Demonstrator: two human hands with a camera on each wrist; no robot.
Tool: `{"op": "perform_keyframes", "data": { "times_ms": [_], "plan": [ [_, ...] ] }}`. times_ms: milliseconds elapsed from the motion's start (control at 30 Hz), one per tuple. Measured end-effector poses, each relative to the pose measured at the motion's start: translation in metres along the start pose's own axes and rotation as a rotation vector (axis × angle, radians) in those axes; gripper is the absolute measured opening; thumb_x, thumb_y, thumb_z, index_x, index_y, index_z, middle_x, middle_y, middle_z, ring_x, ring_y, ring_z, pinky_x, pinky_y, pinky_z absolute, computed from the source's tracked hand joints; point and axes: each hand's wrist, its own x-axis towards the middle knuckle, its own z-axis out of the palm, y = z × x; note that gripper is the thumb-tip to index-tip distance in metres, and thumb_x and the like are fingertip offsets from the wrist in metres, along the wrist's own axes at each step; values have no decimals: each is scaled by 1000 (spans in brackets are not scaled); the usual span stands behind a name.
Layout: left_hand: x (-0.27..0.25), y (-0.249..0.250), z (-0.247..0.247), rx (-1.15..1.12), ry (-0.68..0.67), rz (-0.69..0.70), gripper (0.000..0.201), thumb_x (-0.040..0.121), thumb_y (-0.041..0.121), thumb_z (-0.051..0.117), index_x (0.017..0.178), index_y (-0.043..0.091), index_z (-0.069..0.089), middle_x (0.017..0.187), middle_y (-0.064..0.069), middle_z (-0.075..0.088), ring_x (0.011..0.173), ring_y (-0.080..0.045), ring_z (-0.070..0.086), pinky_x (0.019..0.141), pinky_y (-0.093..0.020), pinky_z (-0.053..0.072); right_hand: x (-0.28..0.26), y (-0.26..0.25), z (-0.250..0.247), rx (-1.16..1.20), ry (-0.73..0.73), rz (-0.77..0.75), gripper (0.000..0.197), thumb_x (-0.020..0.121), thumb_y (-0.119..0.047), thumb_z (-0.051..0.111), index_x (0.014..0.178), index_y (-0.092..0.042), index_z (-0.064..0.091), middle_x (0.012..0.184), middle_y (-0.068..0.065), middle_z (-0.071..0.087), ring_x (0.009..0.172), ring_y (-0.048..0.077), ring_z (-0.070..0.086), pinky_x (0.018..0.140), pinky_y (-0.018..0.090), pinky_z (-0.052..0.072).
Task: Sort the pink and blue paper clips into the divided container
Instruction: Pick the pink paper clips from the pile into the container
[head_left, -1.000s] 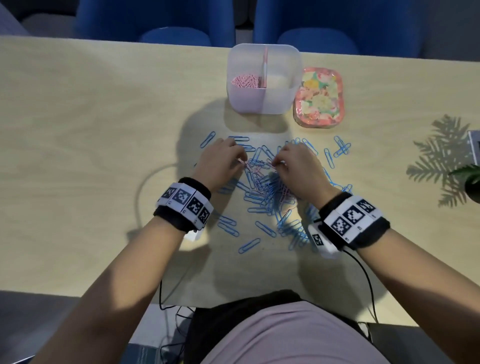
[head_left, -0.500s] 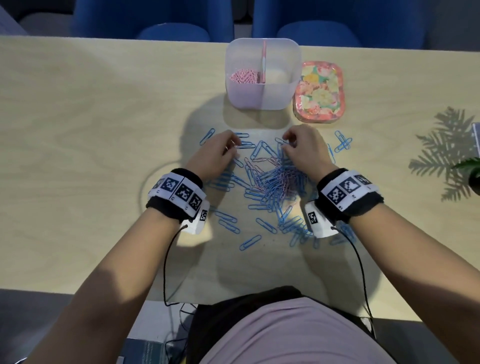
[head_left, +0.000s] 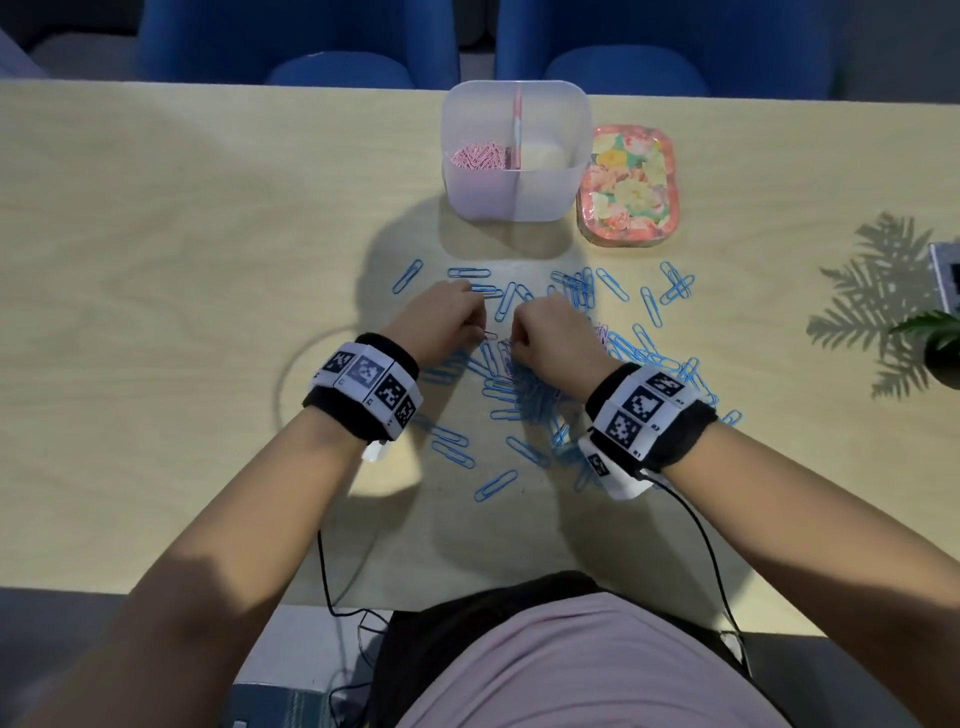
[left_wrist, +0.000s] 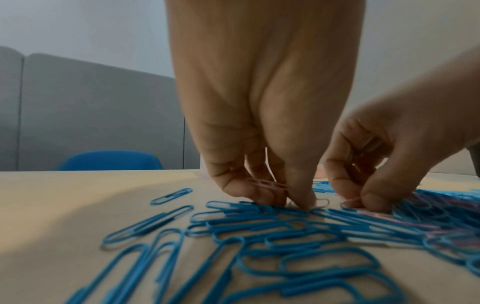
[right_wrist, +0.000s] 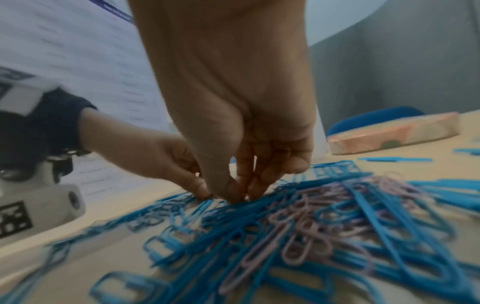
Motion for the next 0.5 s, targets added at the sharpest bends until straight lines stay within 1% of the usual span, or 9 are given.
{"op": "perform_keyframes", "data": {
  "times_ms": [67,167,233,267,300,367,400,433,500],
  "plan": [
    [-2,0,1,-17,-4,-3,12,84,10,58,91,2,63,101,-18,60,97,-33,55,83,-38,39,-2,-8,3,-72,9,-16,18,88,-12,54,98,2,61,104,21,62,106,36,52,79,40,43],
    [-7,-4,0,-159,69,-75,9,85,9,56,89,5,62,96,-13,66,90,-27,59,80,-34,44,-3,-16,8,-73,24,-27,16,88,-6,51,99,2,59,105,22,62,102,37,56,76,40,43],
    [-10,-4,-3,-346,139,-153,11,89,8,54,95,4,62,91,-9,64,77,-11,59,73,-19,45,-2,-11,9,78,3,-10,16,85,-7,54,98,0,60,103,19,63,99,35,58,78,38,44],
    [-11,-3,-4,-492,155,-199,14,91,6,51,99,3,62,87,-7,61,67,0,57,65,-9,43,-1,-6,7,211,-14,14,15,83,-7,56,96,-2,62,98,16,64,94,32,59,76,33,45],
    [-12,-1,-6,-670,151,-261,17,92,4,48,103,2,60,80,-5,58,57,5,55,57,-5,42,-2,1,4,367,-21,50,14,82,-7,58,95,-3,63,89,11,64,84,26,60,70,26,44],
    [-12,2,-9,-1012,87,-411,19,93,0,39,98,4,58,68,-2,50,43,3,52,46,-7,40,-4,16,-9,689,50,150,10,83,-4,55,86,-7,64,69,2,56,63,14,55,56,18,39],
    [-11,4,-10,-1150,57,-475,20,92,1,38,89,6,56,65,-1,46,43,-1,49,43,-11,39,-4,25,-15,815,116,226,15,84,-3,49,78,-9,62,64,0,52,58,12,52,54,20,38],
    [-10,5,-10,-1236,38,-521,20,91,5,39,79,9,54,64,-1,42,45,-6,47,43,-14,37,-4,34,-20,909,166,317,22,85,-3,44,70,-11,58,60,2,49,54,13,49,54,25,36],
    [-5,10,-8,-1200,27,-536,27,91,18,45,65,15,46,63,-1,41,50,-12,42,47,-20,34,-4,47,-29,1053,172,483,29,83,-4,37,59,-12,52,56,7,44,47,18,42,48,25,32]
  ]
}}
